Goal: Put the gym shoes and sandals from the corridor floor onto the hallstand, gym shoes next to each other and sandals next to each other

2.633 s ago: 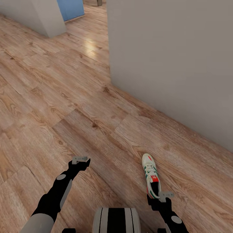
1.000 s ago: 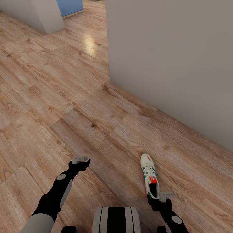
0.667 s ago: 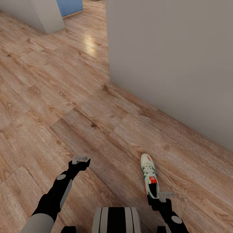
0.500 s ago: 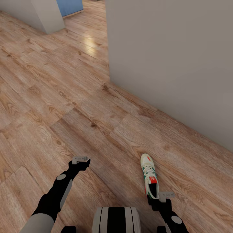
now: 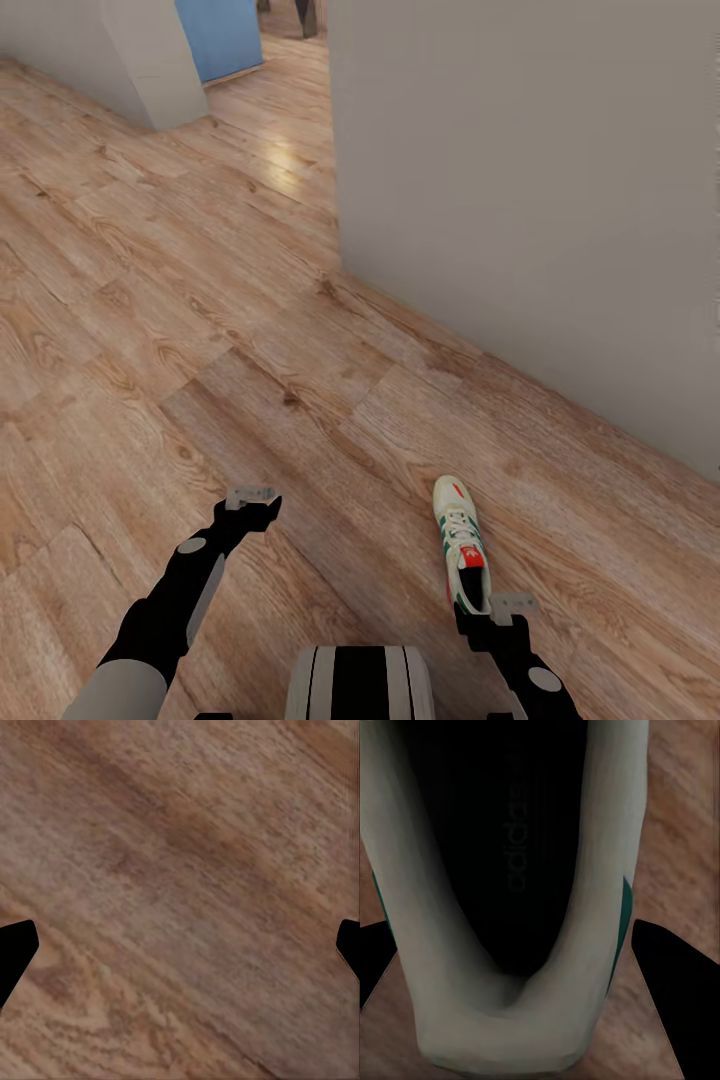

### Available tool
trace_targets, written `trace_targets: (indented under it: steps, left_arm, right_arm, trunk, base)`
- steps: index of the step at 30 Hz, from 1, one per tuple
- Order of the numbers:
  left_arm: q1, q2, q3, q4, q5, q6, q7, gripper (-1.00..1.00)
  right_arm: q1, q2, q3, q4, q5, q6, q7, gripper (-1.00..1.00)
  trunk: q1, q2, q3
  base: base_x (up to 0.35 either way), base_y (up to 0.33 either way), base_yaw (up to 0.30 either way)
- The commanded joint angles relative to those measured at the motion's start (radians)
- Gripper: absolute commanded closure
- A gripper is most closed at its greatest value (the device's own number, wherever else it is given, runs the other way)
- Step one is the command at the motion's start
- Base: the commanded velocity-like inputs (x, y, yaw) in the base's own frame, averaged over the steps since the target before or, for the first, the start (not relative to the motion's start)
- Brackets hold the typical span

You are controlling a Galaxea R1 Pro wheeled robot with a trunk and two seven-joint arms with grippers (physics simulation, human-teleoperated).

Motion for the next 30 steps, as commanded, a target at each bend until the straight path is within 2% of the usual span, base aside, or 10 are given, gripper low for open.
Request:
trace_targets:
  steps: [1, 13, 18, 21, 30]
  left_arm:
    - [0.000, -0.001, 0.003, -0.002, -0.003, 0.007, -0.008, -1.00]
    - [0.000, 0.001, 0.001, -0.002, -0.003, 0.029, -0.008, -1.00]
    - [0.000, -0.001, 0.001, -0.003, -0.004, 0.059, -0.008, -1.00]
    - [0.000, -0.001, 0.000, -0.053, -0.005, 0.065, -0.008, -1.00]
    - [0.000, 0.000, -0.002, -0.109, -0.006, 0.186, -0.007, -1.00]
  right_arm:
    - [0.000, 0.000, 0.000, -0.002, 0.000, 0.004, -0.001, 1.00]
    - [0.000, -0.002, -0.001, -0.017, -0.002, 0.003, 0.001, 1.00]
    - [0.001, 0.000, 0.002, -0.073, -0.004, 0.007, 0.001, 1.00]
    - [0.001, 0.000, 0.004, -0.094, -0.004, 0.013, 0.002, 1.00]
    - [0.002, 0.000, 0.004, -0.106, -0.004, 0.019, 0.006, 1.00]
  trunk:
    - [-0.001, 0.000, 0.003]
    - [-0.006, 0.003, 0.050]
    - [-0.008, 0.004, 0.069]
    - [-0.010, 0.005, 0.081]
    - [-0.014, 0.007, 0.116]
  base:
    - [0.000, 0.000, 0.000]
    - [0.000, 0.000, 0.000]
    - [0.000, 0.000, 0.000]
    - [0.000, 0.000, 0.000]
    - [0.000, 0.000, 0.000]
